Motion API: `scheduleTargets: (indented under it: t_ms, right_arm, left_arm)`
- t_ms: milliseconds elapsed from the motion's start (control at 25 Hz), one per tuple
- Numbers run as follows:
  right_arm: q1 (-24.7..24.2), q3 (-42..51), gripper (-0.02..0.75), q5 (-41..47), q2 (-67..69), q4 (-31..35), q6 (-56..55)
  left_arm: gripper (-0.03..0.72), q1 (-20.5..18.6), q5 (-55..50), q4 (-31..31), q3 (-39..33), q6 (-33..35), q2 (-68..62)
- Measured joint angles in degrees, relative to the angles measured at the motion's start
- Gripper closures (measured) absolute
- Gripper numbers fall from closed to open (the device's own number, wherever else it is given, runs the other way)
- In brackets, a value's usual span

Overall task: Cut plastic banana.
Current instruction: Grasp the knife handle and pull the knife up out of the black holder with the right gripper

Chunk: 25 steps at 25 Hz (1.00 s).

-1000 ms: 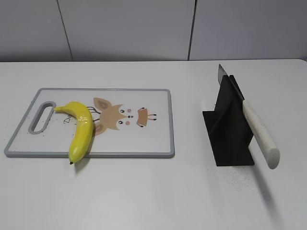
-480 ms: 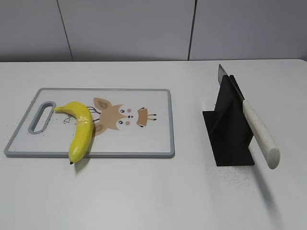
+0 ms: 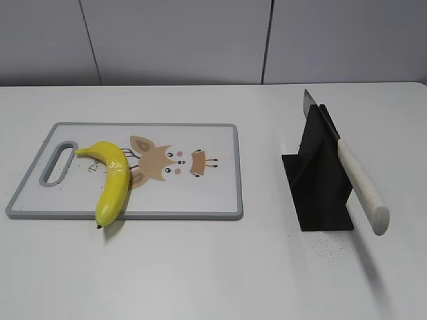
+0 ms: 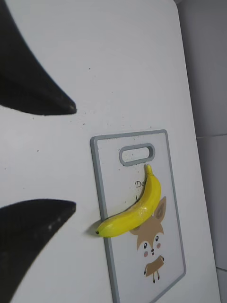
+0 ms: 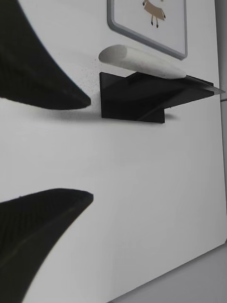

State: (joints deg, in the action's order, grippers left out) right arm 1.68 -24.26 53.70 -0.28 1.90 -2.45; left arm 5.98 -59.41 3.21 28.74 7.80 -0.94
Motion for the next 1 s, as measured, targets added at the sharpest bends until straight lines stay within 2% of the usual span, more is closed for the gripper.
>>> scheduleTargets:
  t_ms: [160, 280, 360, 640, 1000]
  right_arm:
    - [0.0, 0.0, 0.281, 0.0, 0.0, 1.24, 0.0]
    - [0.0, 0.0, 0.176, 0.0, 0.0, 1.43, 0.0]
    - [0.0, 0.0, 0.136, 0.0, 0.0, 1.43, 0.0]
    - [0.0, -0.04, 0.171, -0.17, 1.03, 2.42, 0.0]
    - [0.0, -3.05, 0.179, -1.26, 16.55, 2.68, 1.84]
  left_arm:
    - [0.145, 0.0, 0.0, 0.0, 0.0, 0.0, 0.0]
    - [0.145, 0.0, 0.0, 0.0, 0.0, 0.0, 0.0]
    - [0.145, 0.0, 0.0, 0.0, 0.0, 0.0, 0.0]
    - [0.145, 0.0, 0.0, 0.0, 0.0, 0.0, 0.0]
    - [0.153, 0.0, 0.0, 0.0, 0.0, 0.0, 0.0]
